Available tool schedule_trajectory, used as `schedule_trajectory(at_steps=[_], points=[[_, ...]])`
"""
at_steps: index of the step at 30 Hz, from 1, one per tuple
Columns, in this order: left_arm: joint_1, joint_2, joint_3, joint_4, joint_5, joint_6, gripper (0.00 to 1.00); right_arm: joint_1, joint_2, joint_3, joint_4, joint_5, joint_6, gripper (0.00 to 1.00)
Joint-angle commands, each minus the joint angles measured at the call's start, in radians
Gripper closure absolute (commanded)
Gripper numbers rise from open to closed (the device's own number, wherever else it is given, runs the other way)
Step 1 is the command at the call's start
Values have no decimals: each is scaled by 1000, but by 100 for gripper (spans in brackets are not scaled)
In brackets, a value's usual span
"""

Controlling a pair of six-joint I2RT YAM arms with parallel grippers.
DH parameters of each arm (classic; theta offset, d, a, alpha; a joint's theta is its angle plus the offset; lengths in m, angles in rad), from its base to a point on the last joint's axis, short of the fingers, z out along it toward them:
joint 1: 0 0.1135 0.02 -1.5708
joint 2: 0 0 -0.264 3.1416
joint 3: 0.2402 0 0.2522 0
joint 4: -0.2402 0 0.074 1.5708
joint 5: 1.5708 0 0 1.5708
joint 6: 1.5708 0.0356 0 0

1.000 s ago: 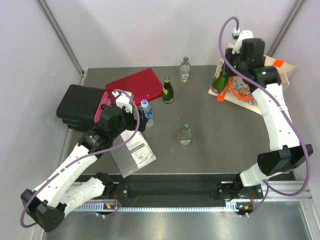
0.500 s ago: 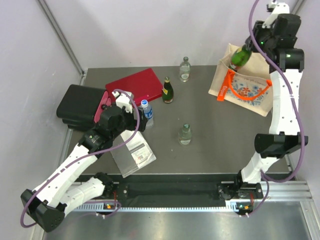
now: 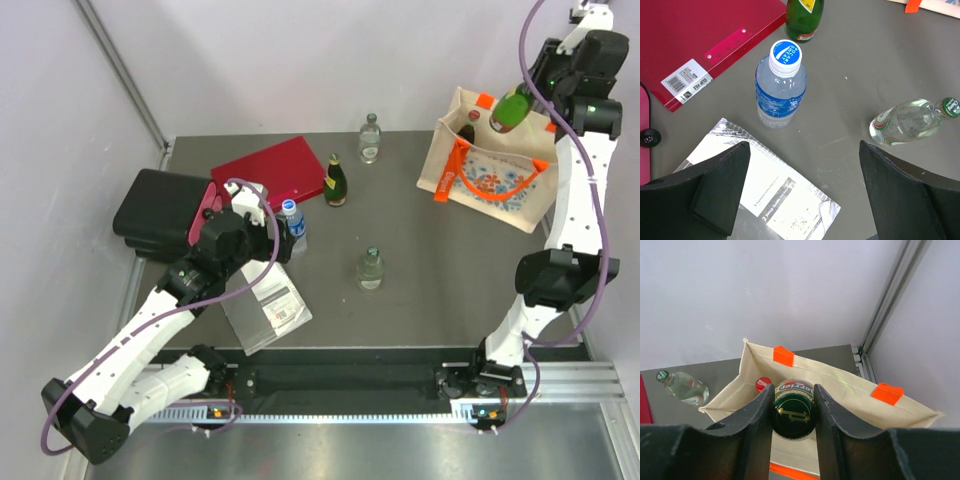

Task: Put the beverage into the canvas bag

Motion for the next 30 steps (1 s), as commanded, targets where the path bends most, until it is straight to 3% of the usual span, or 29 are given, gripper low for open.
schedule_trajectory(at_steps=[1, 12, 30], points=[[-2, -10, 0, 49, 9, 11, 6, -6, -38, -45, 325, -73, -62, 100], [-2, -12, -1, 46, -5, 15, 6, -9, 16, -183, 538, -136, -136, 100], [-2, -15, -1, 48, -9, 16, 6, -12, 42, -456, 707, -163, -196, 100]])
